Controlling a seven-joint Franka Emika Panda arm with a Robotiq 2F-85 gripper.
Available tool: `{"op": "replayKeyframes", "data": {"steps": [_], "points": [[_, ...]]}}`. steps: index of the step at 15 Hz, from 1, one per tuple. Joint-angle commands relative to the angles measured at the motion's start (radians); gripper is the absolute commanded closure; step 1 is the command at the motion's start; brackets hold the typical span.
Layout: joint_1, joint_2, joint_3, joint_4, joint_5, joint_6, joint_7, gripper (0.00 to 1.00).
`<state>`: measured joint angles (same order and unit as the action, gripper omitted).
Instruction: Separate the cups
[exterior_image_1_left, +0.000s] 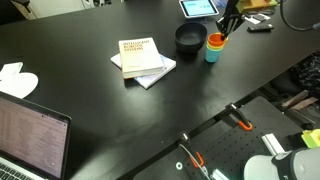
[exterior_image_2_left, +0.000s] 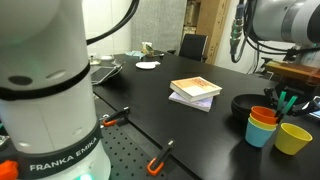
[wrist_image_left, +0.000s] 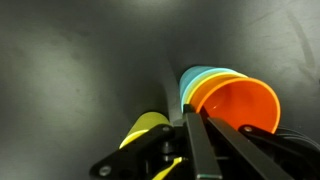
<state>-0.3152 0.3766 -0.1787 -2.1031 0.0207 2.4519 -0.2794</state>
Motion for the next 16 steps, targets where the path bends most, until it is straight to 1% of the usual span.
{"op": "replayKeyframes", "data": {"steps": [1, 2, 4, 7, 9, 10, 12, 16], "points": [[-0.017, 0.022, 0.010, 0.038, 0.031, -0.084, -0.009, 0.95], [-0.032, 0.032, 0.025, 0.048, 0.067, -0.128, -0.033, 0.95], [-0.036, 0.036, 0.027, 0.057, 0.094, -0.165, -0.037, 0.95], [-0.037, 0.021, 0.020, 0.068, 0.109, -0.185, -0.038, 0.95], [-0.037, 0.014, 0.018, 0.071, 0.110, -0.180, -0.037, 0.95], [-0.037, 0.009, 0.019, 0.064, 0.111, -0.146, -0.044, 0.95], [-0.039, 0.000, 0.023, 0.056, 0.119, -0.126, -0.051, 0.95], [-0.036, -0.036, 0.021, 0.044, 0.124, -0.130, -0.061, 0.95]]}}
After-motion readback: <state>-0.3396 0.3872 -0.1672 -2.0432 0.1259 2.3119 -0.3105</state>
